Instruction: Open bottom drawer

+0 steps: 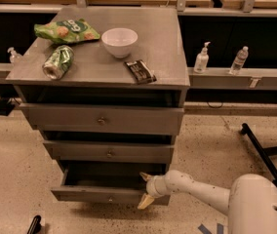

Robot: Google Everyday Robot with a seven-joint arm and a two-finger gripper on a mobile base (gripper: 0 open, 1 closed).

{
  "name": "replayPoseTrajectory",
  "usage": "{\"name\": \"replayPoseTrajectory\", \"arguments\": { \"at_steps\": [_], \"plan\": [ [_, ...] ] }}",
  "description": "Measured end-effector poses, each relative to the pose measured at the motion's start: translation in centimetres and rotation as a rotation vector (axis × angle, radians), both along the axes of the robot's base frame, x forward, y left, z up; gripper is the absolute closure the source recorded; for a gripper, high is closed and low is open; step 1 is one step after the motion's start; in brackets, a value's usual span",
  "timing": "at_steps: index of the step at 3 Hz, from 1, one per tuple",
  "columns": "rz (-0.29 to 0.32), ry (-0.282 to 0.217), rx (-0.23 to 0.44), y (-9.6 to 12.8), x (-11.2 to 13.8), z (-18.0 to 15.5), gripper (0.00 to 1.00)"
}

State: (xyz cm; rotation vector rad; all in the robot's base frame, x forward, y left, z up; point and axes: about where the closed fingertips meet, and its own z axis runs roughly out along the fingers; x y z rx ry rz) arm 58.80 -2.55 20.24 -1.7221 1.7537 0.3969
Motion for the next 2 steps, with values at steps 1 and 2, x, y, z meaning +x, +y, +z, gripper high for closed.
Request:
{"name": "replayPoseTrajectory", "arguments": {
  "at_steps": [1, 2],
  "plan": [
    [0.004, 0.077, -0.018, 0.0, -0.9, -2.3, 0.21],
    [0.025, 0.112, -0.023, 0.6, -2.5, -2.8, 0.21]
  ]
}}
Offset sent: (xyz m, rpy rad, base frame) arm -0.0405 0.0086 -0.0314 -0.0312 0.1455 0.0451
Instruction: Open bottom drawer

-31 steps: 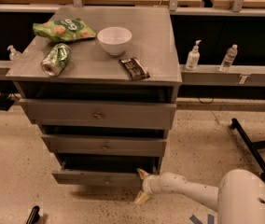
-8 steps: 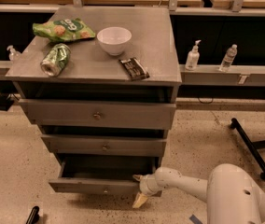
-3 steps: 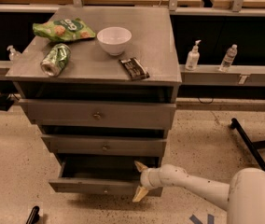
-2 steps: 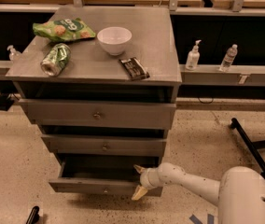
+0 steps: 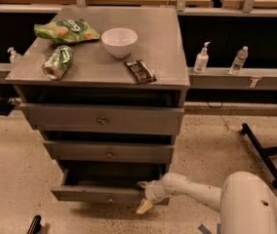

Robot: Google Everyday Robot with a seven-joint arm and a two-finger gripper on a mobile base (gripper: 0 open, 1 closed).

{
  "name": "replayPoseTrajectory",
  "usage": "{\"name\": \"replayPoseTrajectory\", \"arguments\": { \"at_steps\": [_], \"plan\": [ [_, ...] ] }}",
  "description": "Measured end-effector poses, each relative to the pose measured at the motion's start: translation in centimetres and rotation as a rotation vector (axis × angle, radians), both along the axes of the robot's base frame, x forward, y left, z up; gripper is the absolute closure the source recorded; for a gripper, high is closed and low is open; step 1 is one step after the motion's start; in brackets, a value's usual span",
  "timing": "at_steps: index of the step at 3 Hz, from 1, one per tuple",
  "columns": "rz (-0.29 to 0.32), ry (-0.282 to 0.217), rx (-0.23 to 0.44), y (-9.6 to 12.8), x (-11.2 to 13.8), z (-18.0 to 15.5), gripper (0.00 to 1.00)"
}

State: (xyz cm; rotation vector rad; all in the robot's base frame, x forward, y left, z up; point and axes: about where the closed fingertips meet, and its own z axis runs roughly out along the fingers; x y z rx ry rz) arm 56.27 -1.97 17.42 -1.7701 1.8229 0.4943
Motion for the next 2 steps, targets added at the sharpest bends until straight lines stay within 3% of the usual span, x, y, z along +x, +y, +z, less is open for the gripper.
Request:
{"name": "replayPoseTrajectory", "arguments": {
  "at_steps": [1, 2],
  "plan": [
    [0.027, 0.034, 0.001, 0.7, -2.3, 0.0, 0.27],
    [0.038, 0.06, 0.002, 1.0, -4.2, 0.1, 0.42]
  ]
}}
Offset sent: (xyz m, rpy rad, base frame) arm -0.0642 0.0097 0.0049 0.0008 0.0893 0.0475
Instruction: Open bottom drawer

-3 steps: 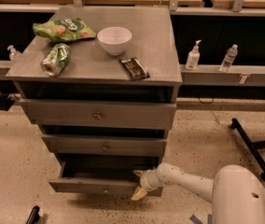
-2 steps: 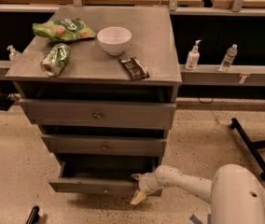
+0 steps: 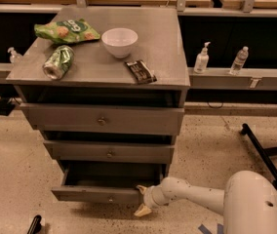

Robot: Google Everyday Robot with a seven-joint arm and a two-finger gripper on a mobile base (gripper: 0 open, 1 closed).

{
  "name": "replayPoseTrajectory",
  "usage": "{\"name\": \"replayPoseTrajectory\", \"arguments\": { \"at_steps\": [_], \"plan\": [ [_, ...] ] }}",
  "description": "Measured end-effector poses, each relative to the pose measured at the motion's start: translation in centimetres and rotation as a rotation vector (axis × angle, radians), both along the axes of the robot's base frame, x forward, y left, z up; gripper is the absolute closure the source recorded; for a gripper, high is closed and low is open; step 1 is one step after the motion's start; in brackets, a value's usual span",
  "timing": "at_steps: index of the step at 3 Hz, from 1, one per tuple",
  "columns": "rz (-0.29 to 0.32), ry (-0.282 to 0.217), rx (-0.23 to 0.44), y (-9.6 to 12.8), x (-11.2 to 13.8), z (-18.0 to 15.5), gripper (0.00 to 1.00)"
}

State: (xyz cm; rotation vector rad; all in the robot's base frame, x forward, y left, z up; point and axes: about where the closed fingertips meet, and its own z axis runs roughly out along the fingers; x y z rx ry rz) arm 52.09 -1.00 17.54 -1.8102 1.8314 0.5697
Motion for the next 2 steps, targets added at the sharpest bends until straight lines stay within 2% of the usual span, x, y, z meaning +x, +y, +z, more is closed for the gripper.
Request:
{"name": "replayPoseTrajectory", "arguments": {
  "at_steps": [1, 2],
  "plan": [
    [0.003, 0.01, 0.001, 0.16, -0.76, 0.16, 0.65],
    [0.003, 0.01, 0.001, 0.17, -0.74, 0.54, 0.65]
  ]
}}
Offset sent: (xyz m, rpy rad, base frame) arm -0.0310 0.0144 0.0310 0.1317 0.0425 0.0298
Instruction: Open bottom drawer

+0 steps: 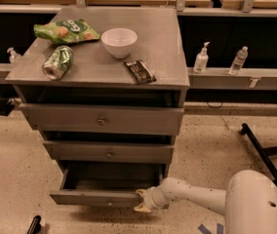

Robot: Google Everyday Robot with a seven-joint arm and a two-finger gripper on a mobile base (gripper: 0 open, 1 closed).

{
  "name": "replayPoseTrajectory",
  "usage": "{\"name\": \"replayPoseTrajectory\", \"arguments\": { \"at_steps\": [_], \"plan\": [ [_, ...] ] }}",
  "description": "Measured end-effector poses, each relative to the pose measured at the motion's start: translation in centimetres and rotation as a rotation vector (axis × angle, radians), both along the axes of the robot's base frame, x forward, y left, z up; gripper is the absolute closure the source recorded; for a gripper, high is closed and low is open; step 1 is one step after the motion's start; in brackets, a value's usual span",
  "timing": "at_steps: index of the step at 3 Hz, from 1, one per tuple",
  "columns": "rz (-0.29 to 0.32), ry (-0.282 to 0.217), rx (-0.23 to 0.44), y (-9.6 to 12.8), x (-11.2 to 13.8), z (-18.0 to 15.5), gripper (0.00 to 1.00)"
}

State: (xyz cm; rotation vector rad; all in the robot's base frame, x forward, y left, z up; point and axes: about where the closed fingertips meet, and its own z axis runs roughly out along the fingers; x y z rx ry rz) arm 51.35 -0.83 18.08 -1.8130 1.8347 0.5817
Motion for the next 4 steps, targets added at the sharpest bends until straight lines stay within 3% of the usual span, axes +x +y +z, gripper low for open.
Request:
{"name": "replayPoseTrajectory", "arguments": {
  "at_steps": [1, 4],
  "plan": [
    [0.0, 0.0, 0.0, 0.0, 0.01, 0.17, 0.64],
    [0.001, -0.008, 0.004, 0.04, 0.18, 0.46, 0.0]
  ]
}}
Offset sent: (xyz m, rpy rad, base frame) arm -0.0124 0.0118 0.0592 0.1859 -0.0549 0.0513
